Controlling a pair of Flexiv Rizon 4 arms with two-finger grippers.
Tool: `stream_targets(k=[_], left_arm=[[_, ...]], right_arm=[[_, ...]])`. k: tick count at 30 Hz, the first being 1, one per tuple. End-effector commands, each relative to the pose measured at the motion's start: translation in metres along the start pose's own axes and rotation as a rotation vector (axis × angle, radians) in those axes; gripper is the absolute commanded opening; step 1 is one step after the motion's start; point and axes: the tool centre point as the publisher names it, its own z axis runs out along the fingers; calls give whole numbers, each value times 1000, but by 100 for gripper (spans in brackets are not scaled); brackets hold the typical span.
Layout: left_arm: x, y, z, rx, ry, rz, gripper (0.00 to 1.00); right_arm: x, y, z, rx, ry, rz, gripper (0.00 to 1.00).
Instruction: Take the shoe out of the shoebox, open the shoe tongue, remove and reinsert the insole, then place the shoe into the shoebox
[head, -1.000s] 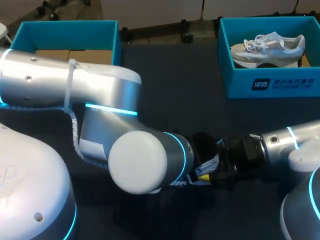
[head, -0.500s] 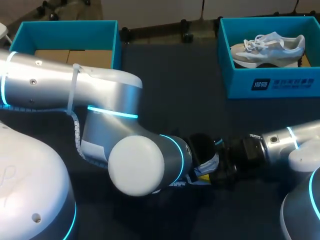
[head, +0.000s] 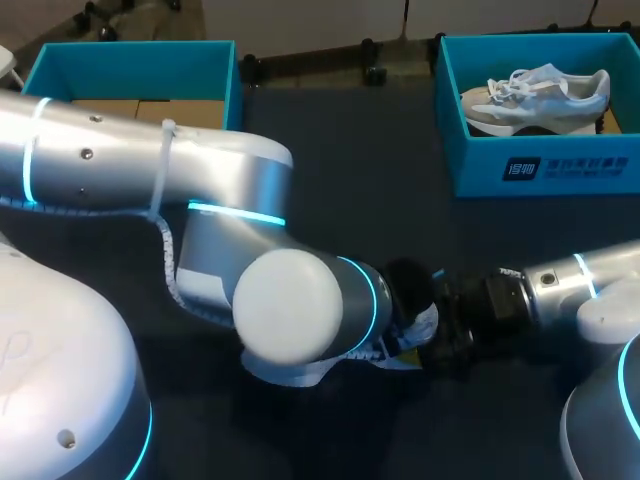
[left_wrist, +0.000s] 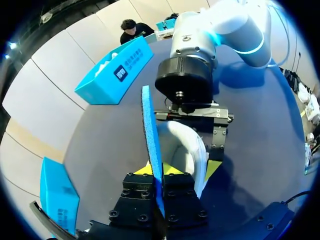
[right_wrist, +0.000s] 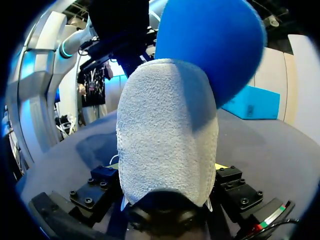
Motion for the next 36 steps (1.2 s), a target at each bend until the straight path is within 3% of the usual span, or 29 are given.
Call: stream_targets(k=[1,11,26,36], left_arm=[[-2,-4,0,5,21,-9,0],[-16,-28,-24,38,136,-64,0],[-46,-83,-59,121,425,-169,0],[-58,-119,-97,232,561,-198,0]], right_arm=[[1,1,1,4,0,0,0],[1,1,1,4,0,0,0],[1,1,1,4,0,0,0],[1,1,1,4,0,0,0]])
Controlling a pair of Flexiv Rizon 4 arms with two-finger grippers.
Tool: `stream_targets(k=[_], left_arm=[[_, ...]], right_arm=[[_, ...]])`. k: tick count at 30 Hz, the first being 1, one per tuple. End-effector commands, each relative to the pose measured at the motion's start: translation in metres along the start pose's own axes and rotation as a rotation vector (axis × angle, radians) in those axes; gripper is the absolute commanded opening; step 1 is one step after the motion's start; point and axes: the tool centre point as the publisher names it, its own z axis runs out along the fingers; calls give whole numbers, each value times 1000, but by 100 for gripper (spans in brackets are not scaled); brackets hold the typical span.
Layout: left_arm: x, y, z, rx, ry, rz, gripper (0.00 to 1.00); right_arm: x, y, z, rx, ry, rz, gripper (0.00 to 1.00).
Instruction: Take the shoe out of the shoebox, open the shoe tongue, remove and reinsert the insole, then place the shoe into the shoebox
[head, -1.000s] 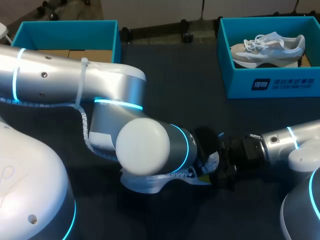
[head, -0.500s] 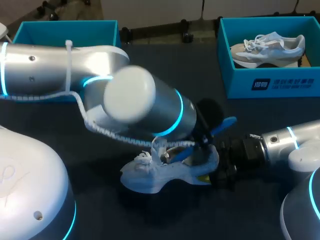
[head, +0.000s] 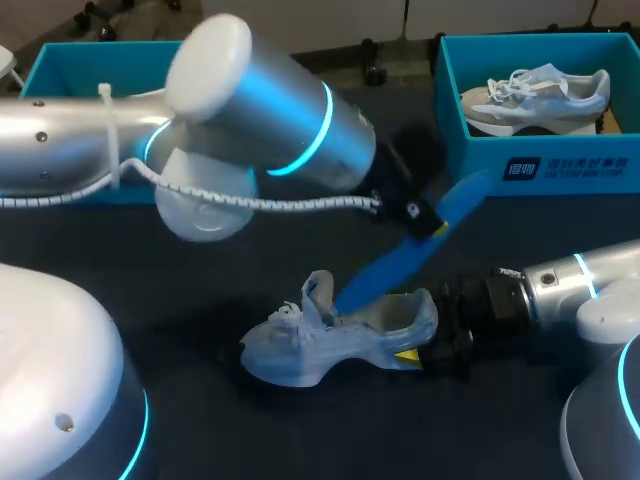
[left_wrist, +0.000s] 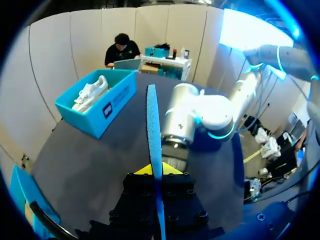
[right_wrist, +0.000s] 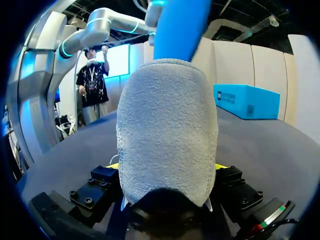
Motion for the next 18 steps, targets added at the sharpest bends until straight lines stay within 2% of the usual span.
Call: stream_targets(k=[1,6,10,18], left_arm=[[2,-7,-19,28,125,5,0],[12,-25,-41,83,137,13,0],[14,-41,-65,135,191,14,0],[24,-72,-126,252,274,18,0]], right_arm=[[1,1,1,5,0,0,0],[1,1,1,5,0,0,0],[1,1,1,5,0,0,0],[1,1,1,5,0,0,0]])
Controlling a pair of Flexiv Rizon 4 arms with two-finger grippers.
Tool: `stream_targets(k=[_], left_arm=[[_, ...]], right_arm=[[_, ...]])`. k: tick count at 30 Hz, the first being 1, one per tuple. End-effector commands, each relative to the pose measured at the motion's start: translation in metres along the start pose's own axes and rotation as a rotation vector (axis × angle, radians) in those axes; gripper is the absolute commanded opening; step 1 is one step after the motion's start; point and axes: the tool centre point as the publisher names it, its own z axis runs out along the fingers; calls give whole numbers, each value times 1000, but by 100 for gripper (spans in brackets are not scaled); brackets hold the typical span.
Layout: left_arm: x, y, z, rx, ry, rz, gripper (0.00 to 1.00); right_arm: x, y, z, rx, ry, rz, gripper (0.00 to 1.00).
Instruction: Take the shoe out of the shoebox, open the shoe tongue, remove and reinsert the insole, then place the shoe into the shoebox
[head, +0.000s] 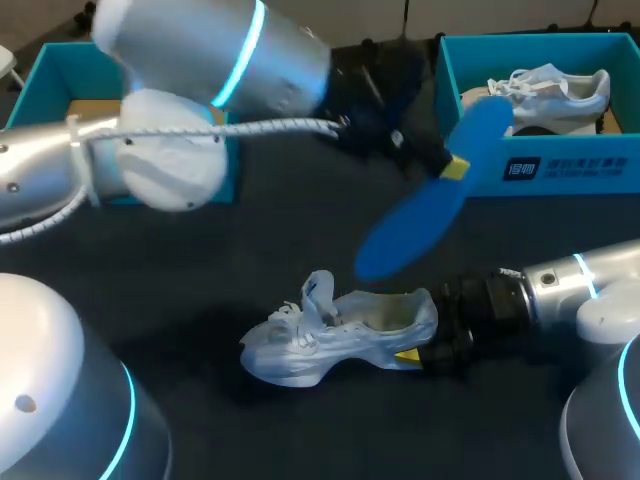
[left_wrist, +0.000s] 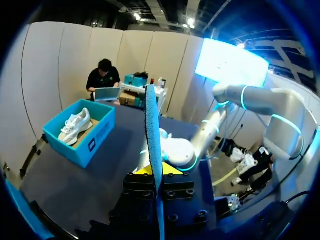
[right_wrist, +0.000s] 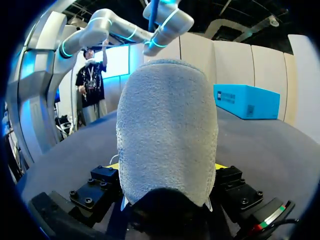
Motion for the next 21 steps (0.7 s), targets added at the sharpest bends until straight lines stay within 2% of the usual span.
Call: stream_targets(k=[1,18,21], left_arm=[[13,-13,-49,31,74,34,0],[13,-13,-49,31,74,34,0],[17,-18,-69,144,106,10,0]], right_arm=[[1,1,1,4,0,0,0],[1,1,1,4,0,0,0],[1,1,1,4,0,0,0]])
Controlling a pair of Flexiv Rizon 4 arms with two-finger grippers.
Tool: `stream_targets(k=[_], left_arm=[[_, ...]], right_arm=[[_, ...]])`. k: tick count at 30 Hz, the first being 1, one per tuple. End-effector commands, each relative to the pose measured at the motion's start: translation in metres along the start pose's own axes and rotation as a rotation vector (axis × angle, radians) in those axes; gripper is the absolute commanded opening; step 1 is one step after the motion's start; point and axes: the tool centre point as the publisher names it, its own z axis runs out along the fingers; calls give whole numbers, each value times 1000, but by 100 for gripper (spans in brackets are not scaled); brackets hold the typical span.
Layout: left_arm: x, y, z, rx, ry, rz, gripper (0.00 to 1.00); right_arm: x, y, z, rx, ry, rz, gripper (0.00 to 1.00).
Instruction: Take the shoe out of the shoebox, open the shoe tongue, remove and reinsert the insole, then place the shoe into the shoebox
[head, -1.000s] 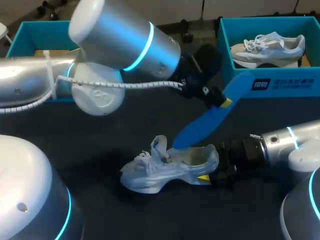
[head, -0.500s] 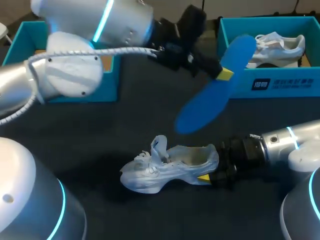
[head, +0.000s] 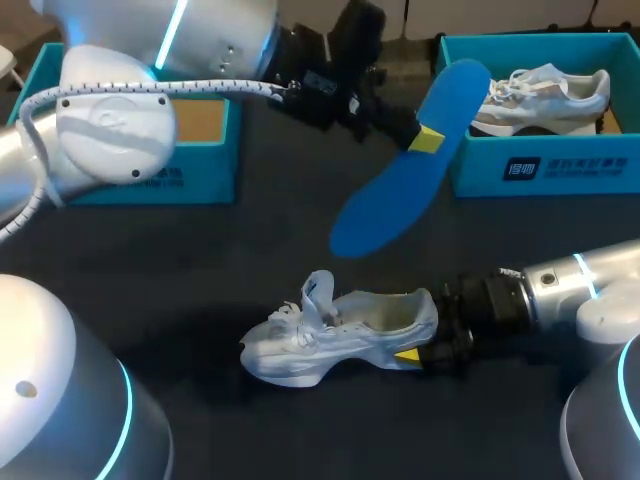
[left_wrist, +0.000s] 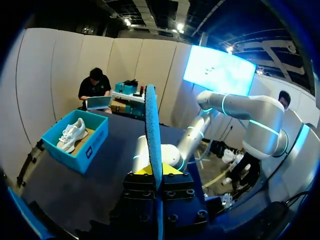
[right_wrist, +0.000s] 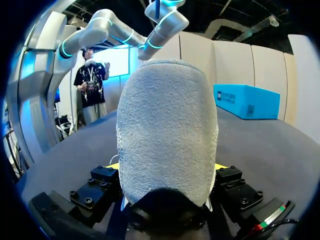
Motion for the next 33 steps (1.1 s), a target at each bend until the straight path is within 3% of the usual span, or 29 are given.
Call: stream_targets(k=[1,6,15,33], left_arm=[[6,-2,-21,114,25,1,0],[25,-12,-49,239,101,3,0],[54,-27,-88,332,93,65,0],[80,-39,-148,321,135,41,0]], right_arm=[[1,0,1,5,0,0,0],[1,0,1,5,0,0,0],[1,0,1,5,0,0,0],[1,0,1,5,0,0,0]])
